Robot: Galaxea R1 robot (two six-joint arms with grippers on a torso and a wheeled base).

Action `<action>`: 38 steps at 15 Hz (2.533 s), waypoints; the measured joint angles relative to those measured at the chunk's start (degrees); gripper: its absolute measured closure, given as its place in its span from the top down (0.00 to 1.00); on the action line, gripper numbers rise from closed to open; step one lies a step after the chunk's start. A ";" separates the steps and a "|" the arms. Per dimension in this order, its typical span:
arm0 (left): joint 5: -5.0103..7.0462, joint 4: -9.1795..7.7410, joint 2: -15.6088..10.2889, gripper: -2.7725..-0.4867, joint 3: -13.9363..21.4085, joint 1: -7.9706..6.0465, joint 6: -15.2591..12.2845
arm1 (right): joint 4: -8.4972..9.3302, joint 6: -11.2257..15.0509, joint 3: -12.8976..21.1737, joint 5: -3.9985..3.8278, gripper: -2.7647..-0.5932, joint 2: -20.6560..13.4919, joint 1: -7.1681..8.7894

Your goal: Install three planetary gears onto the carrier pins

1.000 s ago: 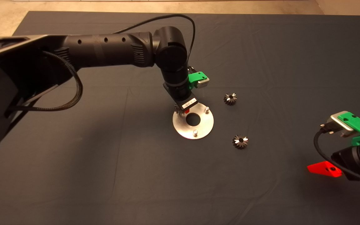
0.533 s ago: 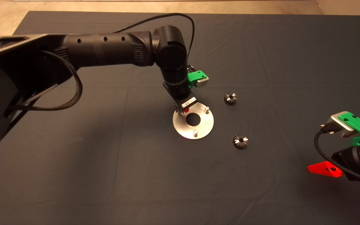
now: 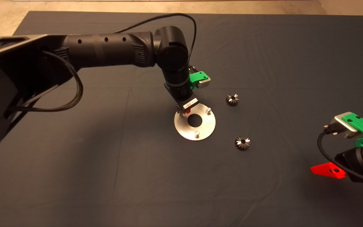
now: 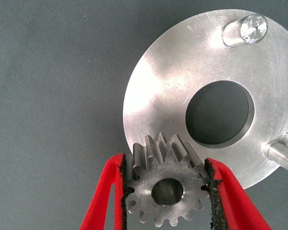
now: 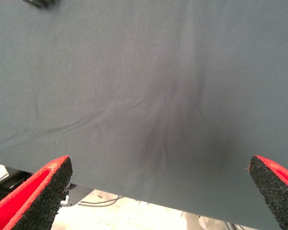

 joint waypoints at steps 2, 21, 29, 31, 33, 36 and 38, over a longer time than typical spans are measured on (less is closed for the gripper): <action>-0.01 0.00 -0.15 0.13 0.10 -0.01 0.00 | 0.33 0.00 0.00 0.01 0.99 0.00 0.26; 1.97 0.46 0.00 0.12 1.00 0.30 -0.11 | 3.89 -1.29 0.00 0.01 0.99 0.00 3.95; 1.97 0.44 -0.06 0.17 1.00 0.30 -0.05 | 4.02 -1.33 0.00 0.01 0.99 -0.20 4.11; 1.95 0.44 -0.09 0.19 1.00 0.33 -0.05 | 4.05 -1.33 0.00 0.01 0.99 -0.20 4.11; 1.93 0.44 -0.09 0.23 1.00 0.33 0.01 | 4.05 -1.33 0.00 0.01 0.99 -0.20 4.11; 1.78 0.39 0.06 0.24 1.00 0.30 0.01 | 4.10 -1.35 0.00 0.01 0.99 -0.22 4.11; 1.73 0.39 0.05 0.24 1.00 0.28 0.01 | 4.18 -1.38 0.00 0.01 0.99 -0.30 4.11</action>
